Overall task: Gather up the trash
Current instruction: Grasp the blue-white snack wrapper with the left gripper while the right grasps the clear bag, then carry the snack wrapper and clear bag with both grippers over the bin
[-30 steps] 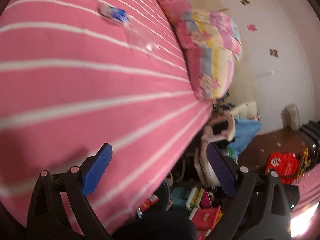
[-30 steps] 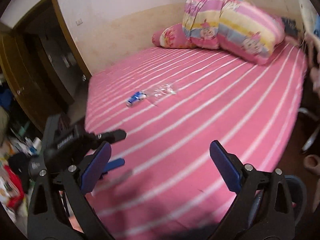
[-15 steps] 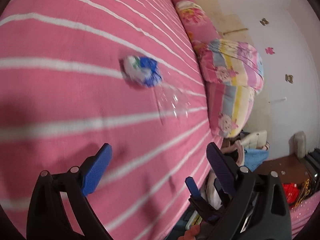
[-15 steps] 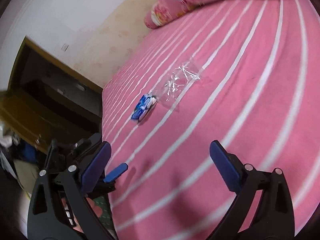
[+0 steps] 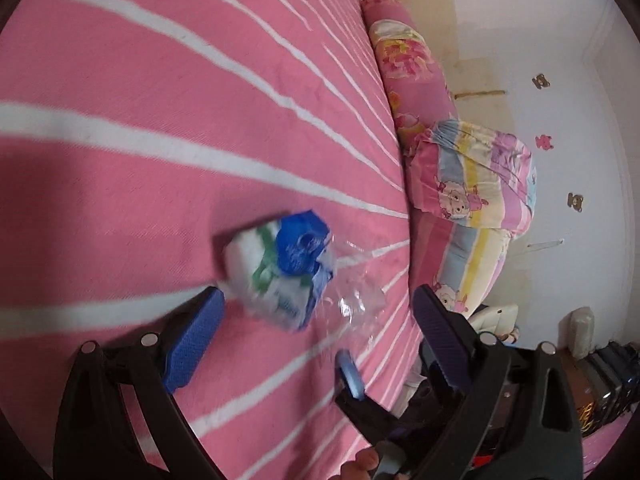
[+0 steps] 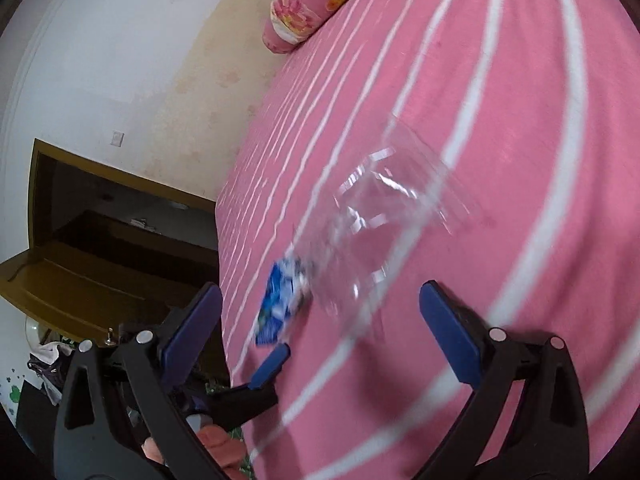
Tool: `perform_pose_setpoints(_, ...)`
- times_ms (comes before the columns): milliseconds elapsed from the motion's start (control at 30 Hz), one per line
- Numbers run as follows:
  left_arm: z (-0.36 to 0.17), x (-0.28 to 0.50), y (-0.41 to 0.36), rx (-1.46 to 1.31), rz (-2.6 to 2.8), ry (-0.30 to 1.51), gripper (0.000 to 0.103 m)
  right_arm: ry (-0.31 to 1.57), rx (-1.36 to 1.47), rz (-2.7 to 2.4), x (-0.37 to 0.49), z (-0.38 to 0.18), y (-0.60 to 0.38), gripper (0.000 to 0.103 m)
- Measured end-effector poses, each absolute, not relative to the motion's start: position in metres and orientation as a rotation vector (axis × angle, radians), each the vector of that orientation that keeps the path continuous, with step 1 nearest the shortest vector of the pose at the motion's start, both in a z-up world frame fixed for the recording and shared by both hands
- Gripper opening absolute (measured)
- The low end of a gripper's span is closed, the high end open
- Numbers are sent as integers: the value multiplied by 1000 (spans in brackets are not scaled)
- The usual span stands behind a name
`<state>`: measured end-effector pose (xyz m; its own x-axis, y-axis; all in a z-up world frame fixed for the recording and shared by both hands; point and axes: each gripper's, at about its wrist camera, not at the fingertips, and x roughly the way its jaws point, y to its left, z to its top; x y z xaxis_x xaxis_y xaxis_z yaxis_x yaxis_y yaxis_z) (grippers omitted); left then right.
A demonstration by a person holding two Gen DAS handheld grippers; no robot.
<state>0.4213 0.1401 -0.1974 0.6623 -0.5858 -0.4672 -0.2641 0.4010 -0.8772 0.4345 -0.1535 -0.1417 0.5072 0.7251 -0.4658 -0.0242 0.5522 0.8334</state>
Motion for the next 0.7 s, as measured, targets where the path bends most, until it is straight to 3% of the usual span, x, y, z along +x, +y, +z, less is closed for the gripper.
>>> perform_pose_setpoints(300,-195,445,132,-1046,-261,873,88,839,684,538,458,-141,-129,97)
perform_pose_setpoints(367,-196,445,128,-989,-237,880,77,832,639,541,459,-141,-125,98)
perform_pose_setpoints(500,-199,447,129,-968,-222,869,68,833,597,537,463,-145,-119,90)
perform_pose_setpoints(533,-199,447,128,-959,-216,869,64,840,596,529,464,-146,-121,78)
perform_pose_setpoints(567,-200,448,128,-946,-198,872,56,847,598,523,466,-148,-120,53)
perform_pose_setpoints(600,-201,447,129,-941,-189,874,52,874,616,514,466,-154,-124,39)
perform_pose_setpoints(667,-206,447,130,-946,-188,882,28,894,722,526,470,-164,-136,30)
perform_pose_setpoints(700,-210,447,132,-964,-193,887,25,895,742,532,469,-165,-138,28)
